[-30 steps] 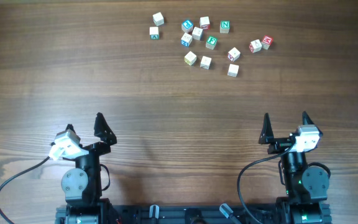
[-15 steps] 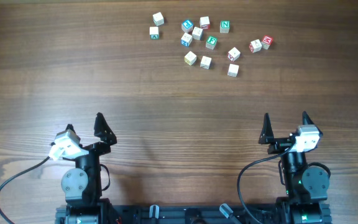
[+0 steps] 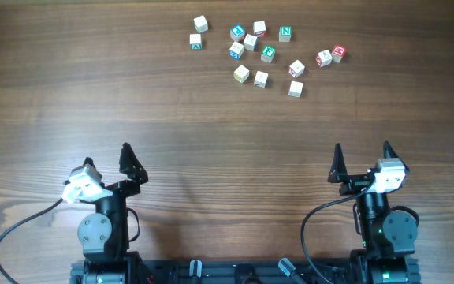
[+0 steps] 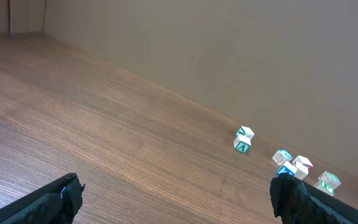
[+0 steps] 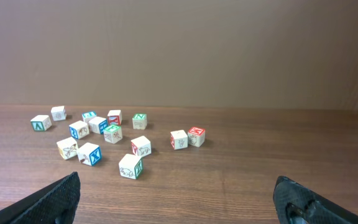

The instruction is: Form a horizontal line

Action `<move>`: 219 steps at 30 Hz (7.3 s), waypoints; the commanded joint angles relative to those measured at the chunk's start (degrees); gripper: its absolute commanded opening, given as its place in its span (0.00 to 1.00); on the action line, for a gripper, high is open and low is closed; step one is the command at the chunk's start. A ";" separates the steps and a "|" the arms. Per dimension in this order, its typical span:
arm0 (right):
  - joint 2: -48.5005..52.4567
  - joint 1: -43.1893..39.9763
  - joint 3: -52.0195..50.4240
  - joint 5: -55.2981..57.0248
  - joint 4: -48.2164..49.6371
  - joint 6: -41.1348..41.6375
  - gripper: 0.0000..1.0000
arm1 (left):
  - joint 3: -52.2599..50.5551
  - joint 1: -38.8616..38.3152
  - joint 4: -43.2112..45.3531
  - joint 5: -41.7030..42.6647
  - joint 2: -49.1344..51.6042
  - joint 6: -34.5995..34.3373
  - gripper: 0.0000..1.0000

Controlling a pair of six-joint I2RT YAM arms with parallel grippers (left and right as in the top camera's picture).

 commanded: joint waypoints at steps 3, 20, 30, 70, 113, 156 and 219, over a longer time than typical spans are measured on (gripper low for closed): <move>-0.07 0.20 -0.07 -0.48 0.15 -0.98 1.00 | -0.13 0.48 -0.17 0.72 -0.42 1.29 1.00; -0.07 0.20 -0.07 -0.48 0.15 -1.01 1.00 | -0.13 0.48 -0.17 0.72 -0.42 1.29 1.00; -0.07 0.20 -0.07 -0.48 0.15 -1.01 0.99 | -0.13 0.42 2.21 2.27 -0.42 1.14 1.00; -0.07 0.20 -0.07 -0.48 0.15 -1.01 1.00 | 79.76 -23.58 -8.33 21.66 101.37 28.52 1.00; -0.07 0.20 -0.07 -0.48 0.15 -1.01 1.00 | 79.76 -25.18 -0.66 17.99 116.19 31.01 0.36; -0.07 0.20 -0.07 -0.48 0.15 -1.01 1.00 | 75.45 -50.21 -19.74 14.36 114.40 8.79 0.83; -0.07 0.20 -0.07 -0.48 0.15 -1.01 1.00 | 75.43 -54.66 -6.16 6.99 119.03 -17.35 0.46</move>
